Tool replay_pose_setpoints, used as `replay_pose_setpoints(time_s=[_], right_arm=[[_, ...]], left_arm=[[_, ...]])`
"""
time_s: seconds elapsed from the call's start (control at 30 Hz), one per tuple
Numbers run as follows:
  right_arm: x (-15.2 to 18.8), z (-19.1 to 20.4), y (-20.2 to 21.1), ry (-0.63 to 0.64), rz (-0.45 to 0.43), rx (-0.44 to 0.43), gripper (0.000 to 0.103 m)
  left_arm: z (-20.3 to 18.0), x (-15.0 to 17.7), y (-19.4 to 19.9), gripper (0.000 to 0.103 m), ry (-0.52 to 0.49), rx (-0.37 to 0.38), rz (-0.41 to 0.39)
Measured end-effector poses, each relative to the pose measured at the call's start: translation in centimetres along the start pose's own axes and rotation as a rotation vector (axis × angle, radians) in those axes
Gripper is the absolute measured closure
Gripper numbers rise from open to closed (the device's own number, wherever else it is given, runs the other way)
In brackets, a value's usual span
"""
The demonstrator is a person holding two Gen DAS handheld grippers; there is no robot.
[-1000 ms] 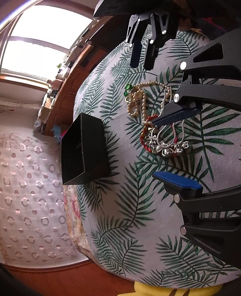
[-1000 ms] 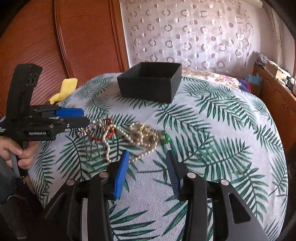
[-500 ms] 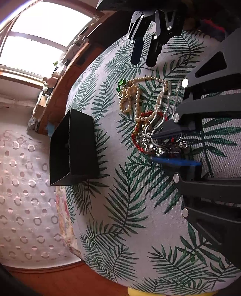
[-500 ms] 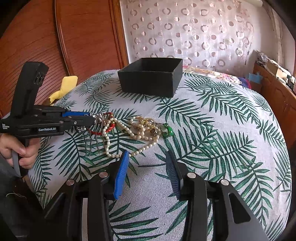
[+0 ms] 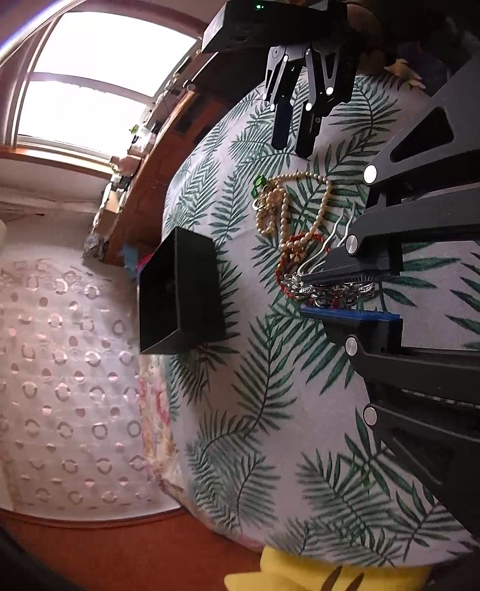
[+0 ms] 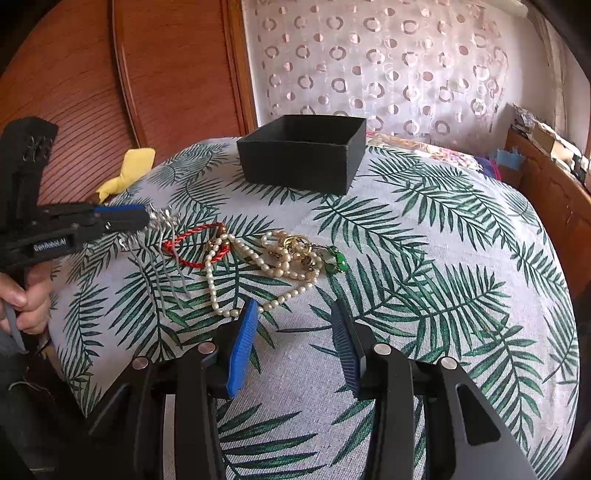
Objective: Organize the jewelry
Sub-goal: 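Move the left tool to the silver hair comb and grasp it, then grasp the gold chain with the right tool while the left lifts the comb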
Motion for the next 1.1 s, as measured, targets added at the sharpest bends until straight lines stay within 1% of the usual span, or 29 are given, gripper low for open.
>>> replay_pose_setpoints(time_s=[0.1,0.23,0.33,0.4,0.43,0.47,0.67,0.8,0.83,0.9,1.03,1.1], right_arm=[[-0.3,1.0,-0.3,0.032,0.015,-0.028,0.059],[-1.1,2.6,-0.6,0.078,0.027,-0.071,0.059],[-1.6,3.8,-1.1,0.121,0.041,-0.087,0.059],[-1.9,4.4,-1.7,0.138,0.056,-0.097,0.067],[-1.9,4.7,-2.1,0.149,0.069,-0.102,0.078],[-2.0,4.9,-2.4,0.16,0.08,-0.106,0.086],[-1.9,5.8,-3.2,0.2,0.108,-0.098,0.087],[-2.0,6.1,-3.4,0.219,0.11,-0.092,0.087],[-2.0,6.2,-3.4,0.225,0.109,-0.089,0.088],[-2.1,6.2,-3.5,0.242,0.107,-0.071,0.098],[-2.3,5.9,-3.5,0.221,0.116,-0.116,0.098],[-2.4,5.7,-3.3,0.212,0.106,-0.115,0.098]], left_arm=[[0.3,0.0,0.8,0.093,0.01,0.001,-0.022],[0.4,0.0,1.3,0.094,0.002,-0.022,-0.045],[0.4,-0.2,1.9,0.094,0.002,-0.021,-0.064],[0.4,-0.4,2.2,0.095,0.001,-0.021,-0.072],[0.4,-0.5,2.3,0.095,-0.001,-0.023,-0.075],[0.4,-0.5,2.4,0.095,-0.005,-0.028,-0.078],[0.4,-0.8,3.0,0.095,0.0,-0.034,-0.104],[0.6,-1.1,3.4,0.095,0.002,-0.035,-0.118],[0.7,-1.2,3.5,0.095,0.003,-0.037,-0.123],[0.7,-1.4,3.7,0.095,0.005,-0.04,-0.13],[0.9,-1.7,3.9,0.095,0.014,-0.047,-0.139],[1.2,-1.8,4.0,0.095,0.021,-0.047,-0.142]])
Point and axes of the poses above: each gripper's, at about its wrist camera, not at the fingertips, and y roughly against the way its jaws point, z to its left, x to its underside, the point moved 4 cm from there along -y, roughly the way its jaws point, and after that the axes turned 2 degrees about z, right-handed, at the moved point
